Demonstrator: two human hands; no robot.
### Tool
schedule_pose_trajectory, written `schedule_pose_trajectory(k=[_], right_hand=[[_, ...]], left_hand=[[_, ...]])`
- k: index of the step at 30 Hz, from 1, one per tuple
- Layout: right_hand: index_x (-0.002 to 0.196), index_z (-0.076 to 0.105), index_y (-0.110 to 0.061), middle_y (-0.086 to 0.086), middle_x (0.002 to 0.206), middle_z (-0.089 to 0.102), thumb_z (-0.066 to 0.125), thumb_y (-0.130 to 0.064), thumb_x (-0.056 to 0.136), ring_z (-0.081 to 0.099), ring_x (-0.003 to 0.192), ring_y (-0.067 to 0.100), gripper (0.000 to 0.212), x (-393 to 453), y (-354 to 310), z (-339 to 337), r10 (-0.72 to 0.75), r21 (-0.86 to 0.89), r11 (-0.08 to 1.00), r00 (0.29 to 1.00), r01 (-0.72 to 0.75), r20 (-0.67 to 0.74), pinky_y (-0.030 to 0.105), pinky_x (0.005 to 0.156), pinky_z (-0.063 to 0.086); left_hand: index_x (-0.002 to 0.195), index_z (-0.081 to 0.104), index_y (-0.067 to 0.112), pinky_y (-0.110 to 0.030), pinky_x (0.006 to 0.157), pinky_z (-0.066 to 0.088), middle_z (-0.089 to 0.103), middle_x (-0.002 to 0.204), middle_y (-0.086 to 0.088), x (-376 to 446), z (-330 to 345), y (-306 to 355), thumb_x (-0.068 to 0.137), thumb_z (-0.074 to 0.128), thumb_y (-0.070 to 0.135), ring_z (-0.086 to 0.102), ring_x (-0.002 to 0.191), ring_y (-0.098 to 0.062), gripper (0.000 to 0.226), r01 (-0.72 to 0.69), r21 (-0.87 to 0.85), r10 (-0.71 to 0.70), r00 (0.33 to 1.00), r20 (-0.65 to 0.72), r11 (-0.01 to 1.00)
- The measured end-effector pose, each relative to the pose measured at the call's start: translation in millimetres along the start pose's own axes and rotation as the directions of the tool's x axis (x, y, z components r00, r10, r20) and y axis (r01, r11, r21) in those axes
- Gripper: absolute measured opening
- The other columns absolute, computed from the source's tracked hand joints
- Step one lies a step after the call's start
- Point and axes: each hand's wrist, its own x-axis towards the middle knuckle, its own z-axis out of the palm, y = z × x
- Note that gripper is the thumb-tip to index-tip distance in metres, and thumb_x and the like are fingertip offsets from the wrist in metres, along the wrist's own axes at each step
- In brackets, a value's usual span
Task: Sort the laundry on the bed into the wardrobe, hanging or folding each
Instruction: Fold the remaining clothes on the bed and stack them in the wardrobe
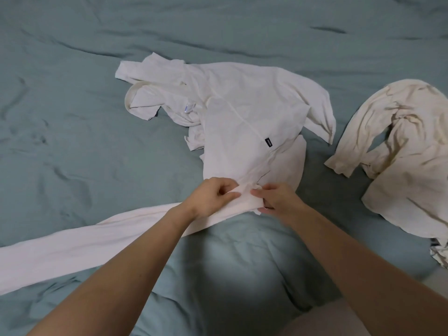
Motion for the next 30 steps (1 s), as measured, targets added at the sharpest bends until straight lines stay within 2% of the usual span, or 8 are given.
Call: schedule_pose_trajectory(k=[5,10,14,17,19,23,27,30], right_hand=[[0.110,0.058,0.011,0.019,0.096,0.066,0.074,0.001,0.076,0.064,0.080,0.024,0.038,9,10,6,-0.003,-0.001,1.000,1.000,0.003,-0.014,0.033,0.071,0.054],[0.105,0.067,0.008,0.017,0.095,0.070,0.070,-0.001,0.080,0.065,0.081,0.023,0.027,8,7,-6,-0.078,0.007,0.997,0.992,0.078,0.100,0.025,0.067,0.053],[0.102,0.070,0.002,0.013,0.096,0.071,0.071,-0.011,0.082,0.066,0.083,0.022,0.024,4,-4,-18,-0.164,0.033,0.986,0.986,0.164,0.018,0.029,0.078,0.053],[0.083,0.068,-0.003,0.007,0.068,0.063,0.070,-0.015,0.085,0.054,0.056,0.019,0.012,-2,-13,-30,-0.228,-0.059,0.973,0.969,0.223,-0.098,0.027,0.054,0.045],[0.072,0.063,-0.008,0.006,0.061,0.055,0.066,-0.014,0.088,0.048,0.052,0.019,0.018,-4,-17,-35,-0.270,-0.099,0.962,0.948,0.256,-0.170,0.024,0.045,0.041],[0.075,0.061,-0.009,0.004,0.074,0.055,0.060,-0.017,0.093,0.050,0.067,0.015,0.020,-9,-27,-38,-0.349,-0.111,0.937,0.905,0.332,-0.243,0.027,0.057,0.042],[0.087,0.061,-0.007,0.001,0.078,0.056,0.057,-0.020,0.094,0.050,0.071,0.012,0.016,-10,-34,-37,-0.389,-0.157,0.920,0.882,0.358,-0.267,0.028,0.064,0.043],[0.090,0.061,0.000,0.003,0.081,0.056,0.056,-0.021,0.095,0.050,0.073,0.013,0.022,-10,-35,-33,-0.403,-0.173,0.914,0.870,0.367,-0.285,0.028,0.066,0.043]], left_hand=[[0.089,0.065,0.019,-0.030,0.069,0.044,0.053,0.072,0.010,2,2,-1,0.089,0.061,0.012,0.046,0.066,-0.009,0.008,0.022,0.038,-0.022,1.000,-0.012,0.999],[0.115,0.062,0.024,-0.032,0.091,0.039,0.065,0.106,0.010,-22,7,-2,0.089,0.062,0.039,0.053,0.101,-0.014,0.030,-0.034,0.465,0.223,0.907,-0.358,0.885],[0.123,0.058,0.029,-0.029,0.095,0.032,0.066,0.114,0.007,-46,4,-22,0.088,0.041,0.062,0.055,0.107,-0.018,0.051,0.037,0.533,0.129,0.954,-0.271,0.845],[0.084,0.052,0.034,-0.030,0.078,0.031,0.068,0.085,-0.001,-48,-12,-35,0.095,0.045,0.052,0.060,0.093,-0.030,0.023,0.177,0.513,-0.037,0.962,-0.271,0.840],[0.076,0.046,0.029,-0.031,0.073,0.028,0.067,0.079,-0.005,-39,-15,-34,0.099,0.043,0.043,0.061,0.089,-0.033,0.027,0.213,0.514,-0.066,0.955,-0.290,0.831],[0.106,0.060,0.018,-0.035,0.083,0.030,0.066,0.099,-0.005,-22,8,-29,0.094,0.042,0.036,0.060,0.093,-0.029,0.029,0.265,0.579,0.080,0.862,-0.501,0.771],[0.125,0.056,0.011,-0.040,0.104,0.032,0.055,0.130,-0.008,-41,40,-20,0.093,0.054,0.019,0.046,0.118,-0.024,0.033,0.140,0.512,0.301,0.667,-0.681,0.848],[0.145,0.039,0.012,-0.041,0.118,0.016,0.033,0.154,-0.006,-57,65,-14,0.105,0.026,0.030,0.024,0.144,-0.020,0.046,0.041,0.521,0.309,0.765,-0.565,0.853]])
